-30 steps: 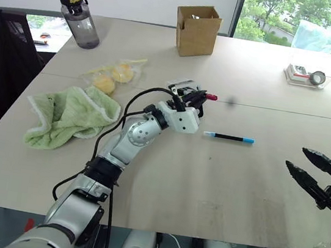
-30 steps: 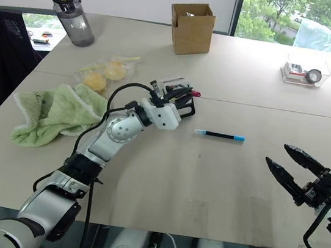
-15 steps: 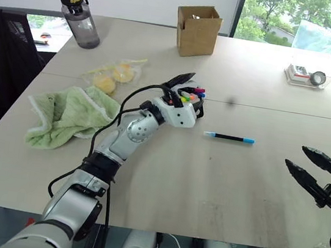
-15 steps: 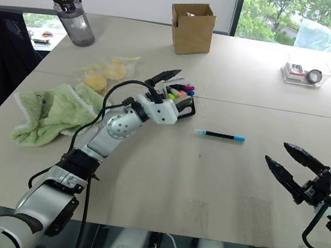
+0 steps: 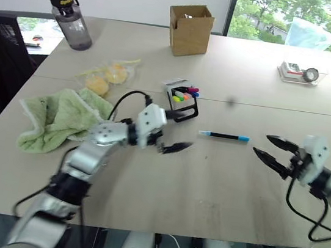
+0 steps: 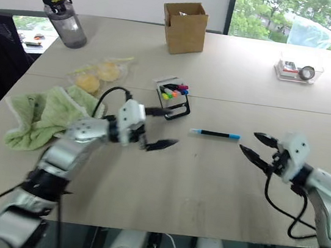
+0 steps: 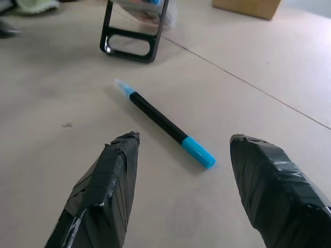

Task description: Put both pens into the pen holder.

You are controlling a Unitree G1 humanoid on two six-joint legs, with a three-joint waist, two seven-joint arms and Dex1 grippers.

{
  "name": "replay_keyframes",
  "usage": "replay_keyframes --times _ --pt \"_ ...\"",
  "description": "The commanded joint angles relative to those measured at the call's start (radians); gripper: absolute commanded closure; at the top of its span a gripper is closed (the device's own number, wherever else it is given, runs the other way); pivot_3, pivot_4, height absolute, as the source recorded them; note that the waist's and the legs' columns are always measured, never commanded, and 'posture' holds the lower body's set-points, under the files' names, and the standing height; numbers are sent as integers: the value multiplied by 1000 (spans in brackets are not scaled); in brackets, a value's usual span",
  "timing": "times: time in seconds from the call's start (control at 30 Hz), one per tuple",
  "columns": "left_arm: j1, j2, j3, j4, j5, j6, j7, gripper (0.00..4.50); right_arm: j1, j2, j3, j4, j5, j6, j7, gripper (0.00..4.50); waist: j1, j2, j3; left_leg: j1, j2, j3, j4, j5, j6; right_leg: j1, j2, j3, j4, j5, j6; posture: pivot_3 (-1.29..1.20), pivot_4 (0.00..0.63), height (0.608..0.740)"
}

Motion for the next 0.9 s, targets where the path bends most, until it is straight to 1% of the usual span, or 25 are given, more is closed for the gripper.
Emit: replay_keyframes --times 0.03,0.07,0.13,0.2,0.33,0.37,0.4,0.5,0.53,0.57,0.67,0.73,0.83,0.9 --pt "54 111 119 -200 -274 238 -113 31 -129 23 58 181 -39 -51 51 1498 -1 -1 0 0 0 0 0 -2 3 0 0 0 0 0 0 0 150 736" --pt "72 136 145 -231 -330 289 -125 31 -164 39 68 234 -38 -56 68 1498 -1 -1 0 0 0 0 0 -2 3 0 0 0 -1 0 0 0 150 736" --pt "100 183 179 -271 -365 349 -127 31 -233 54 112 361 -86 -122 108 1498 5 0 0 0 0 0 0 -2 3 0 -1 0 -1 0 0 0 150 736" --pt "122 216 192 -291 -338 362 -120 31 -290 58 157 480 -144 -199 140 1498 6 0 1 0 -1 0 0 -1 2 0 -1 0 -1 0 0 0 150 736" --pt "133 230 203 -314 -305 369 -94 31 -363 59 205 658 -221 -319 169 1498 8 0 1 -1 -2 0 0 0 0 0 -1 0 -1 0 0 0 150 736" --pt "132 229 203 -321 -299 370 -88 0 -371 57 208 688 -228 -347 185 2063 6 0 1 -1 -2 1 0 0 0 0 -1 1 -1 0 0 0 150 736" --pt "130 229 204 -328 -293 370 -84 0 -374 56 207 705 -226 -365 200 2280 6 0 1 0 -2 1 0 0 0 0 -1 1 -1 0 0 0 150 736" --pt "111 236 219 -347 -283 377 -67 0 -353 42 204 713 -225 -397 235 3543 8 0 1 0 -1 1 0 0 0 0 -1 1 -1 0 0 0 150 736" --pt "104 238 226 -351 -287 383 -62 0 -346 40 198 708 -218 -404 243 4165 9 0 1 0 -1 1 0 0 0 0 -2 1 -1 0 0 0 150 736" --pt "100 238 230 -353 -290 387 -60 0 -341 40 191 701 -208 -405 250 4438 10 0 1 0 -1 1 0 0 0 1 -2 1 -1 0 0 0 150 736" --pt "88 191 250 -347 -341 395 -50 0 -317 37 162 656 -167 -389 266 4474 12 0 1 0 -2 1 0 0 0 1 -5 1 -1 0 0 0 150 736" --pt "82 123 281 -323 -425 423 -17 0 -270 15 138 590 -127 -358 297 4474 18 0 1 0 -2 1 0 0 0 1 -7 1 -1 0 0 0 150 736" --pt "109 50 293 -310 -490 458 18 0 -149 -43 96 430 -46 -266 347 4474 25 1 0 -1 -2 0 0 0 0 1 -8 0 -1 0 0 0 150 736" --pt "137 -37 296 -288 -545 484 92 0 -36 -77 50 293 6 -216 342 4474 27 2 0 -1 -2 -1 0 0 0 0 -9 -1 -1 0 0 0 150 736"
